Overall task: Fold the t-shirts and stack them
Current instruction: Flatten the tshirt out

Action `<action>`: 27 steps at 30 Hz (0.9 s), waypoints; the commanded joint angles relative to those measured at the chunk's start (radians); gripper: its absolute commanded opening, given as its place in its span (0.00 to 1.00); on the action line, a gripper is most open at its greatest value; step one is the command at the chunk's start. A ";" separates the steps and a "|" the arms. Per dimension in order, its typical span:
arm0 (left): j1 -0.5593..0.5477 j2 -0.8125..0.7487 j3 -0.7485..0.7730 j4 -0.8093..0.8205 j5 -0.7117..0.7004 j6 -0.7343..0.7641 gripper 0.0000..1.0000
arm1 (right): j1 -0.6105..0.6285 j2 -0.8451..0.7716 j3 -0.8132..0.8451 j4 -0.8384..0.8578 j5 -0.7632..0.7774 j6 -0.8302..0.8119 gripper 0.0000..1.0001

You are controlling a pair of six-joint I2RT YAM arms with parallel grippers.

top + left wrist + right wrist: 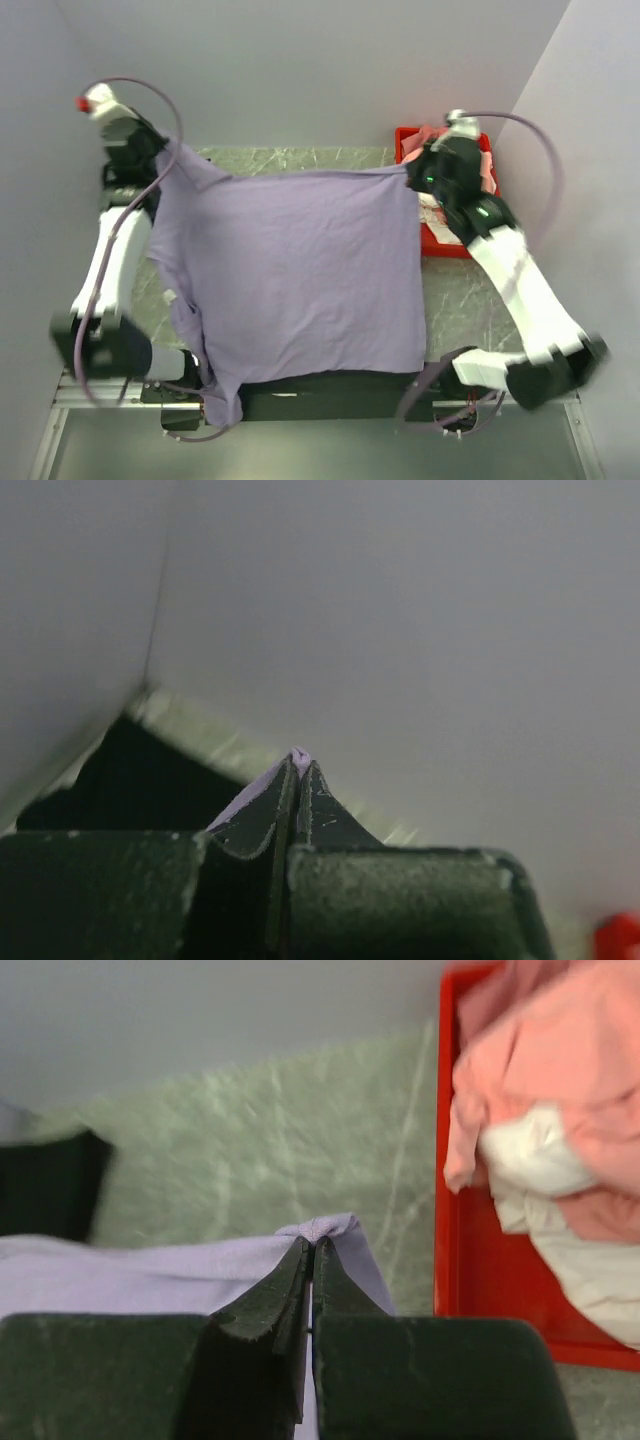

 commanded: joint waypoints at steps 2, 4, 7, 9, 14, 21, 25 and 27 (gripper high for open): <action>0.002 0.196 -0.049 0.151 0.049 0.089 0.00 | -0.082 0.230 -0.107 0.256 -0.148 -0.005 0.00; 0.002 0.352 -0.008 0.116 0.052 0.091 0.00 | -0.094 0.401 -0.072 0.287 -0.196 -0.027 0.00; 0.004 0.524 0.121 0.042 0.098 0.080 0.00 | -0.096 0.606 0.056 0.258 -0.189 -0.060 0.00; 0.005 0.609 0.173 0.045 0.107 0.080 0.00 | -0.099 0.720 0.154 0.215 -0.170 -0.065 0.00; 0.005 0.693 0.218 0.017 0.080 0.089 0.00 | -0.114 0.837 0.275 0.174 -0.150 -0.066 0.00; 0.005 0.631 0.141 0.008 0.048 0.040 0.00 | -0.125 0.854 0.282 0.143 -0.150 -0.071 0.00; 0.004 0.543 0.065 -0.021 0.040 -0.023 0.00 | -0.127 0.812 0.249 0.140 -0.143 -0.086 0.00; 0.004 0.478 0.004 -0.036 0.035 -0.055 0.00 | -0.127 0.791 0.236 0.138 -0.139 -0.099 0.00</action>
